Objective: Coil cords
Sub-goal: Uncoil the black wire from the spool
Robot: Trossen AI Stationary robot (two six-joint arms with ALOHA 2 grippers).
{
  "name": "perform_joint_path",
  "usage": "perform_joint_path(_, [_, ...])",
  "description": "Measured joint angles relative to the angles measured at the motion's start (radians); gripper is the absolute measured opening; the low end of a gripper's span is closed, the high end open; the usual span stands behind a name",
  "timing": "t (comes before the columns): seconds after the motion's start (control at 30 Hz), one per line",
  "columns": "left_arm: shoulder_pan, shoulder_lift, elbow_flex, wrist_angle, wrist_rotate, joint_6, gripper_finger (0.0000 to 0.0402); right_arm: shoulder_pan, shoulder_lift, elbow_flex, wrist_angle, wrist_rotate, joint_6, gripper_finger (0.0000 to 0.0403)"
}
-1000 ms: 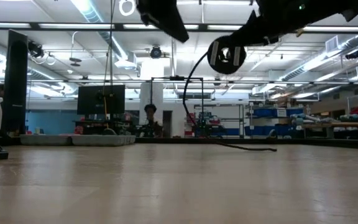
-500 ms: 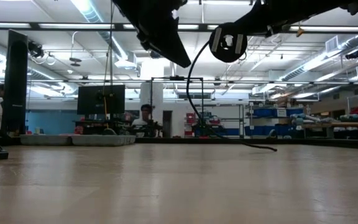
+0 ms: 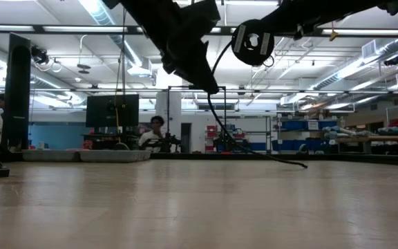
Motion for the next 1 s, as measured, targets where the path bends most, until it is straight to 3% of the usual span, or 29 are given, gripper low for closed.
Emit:
perform_joint_path(0.17, [0.000, 0.003, 0.001, -0.017, -0.042, 0.012, 0.0086, 0.000, 0.000, 0.000, -0.021, 0.011, 0.006, 0.0000])
perform_joint_path(0.33, [-0.003, 0.003, 0.001, -0.046, -0.049, 0.014, 0.0013, 0.000, 0.000, 0.000, -0.044, 0.033, 0.009, 0.0000])
perform_joint_path(0.57, [-0.003, 0.003, 0.099, -0.194, -0.092, 0.045, 0.0003, 0.000, 0.001, 0.000, -0.062, 0.035, 0.033, 0.0000])
perform_joint_path(1.0, [-0.030, 0.002, 0.281, -0.222, -0.101, 0.118, 0.0001, -0.007, 0.005, -0.009, -0.079, 0.080, 0.076, 0.0000])
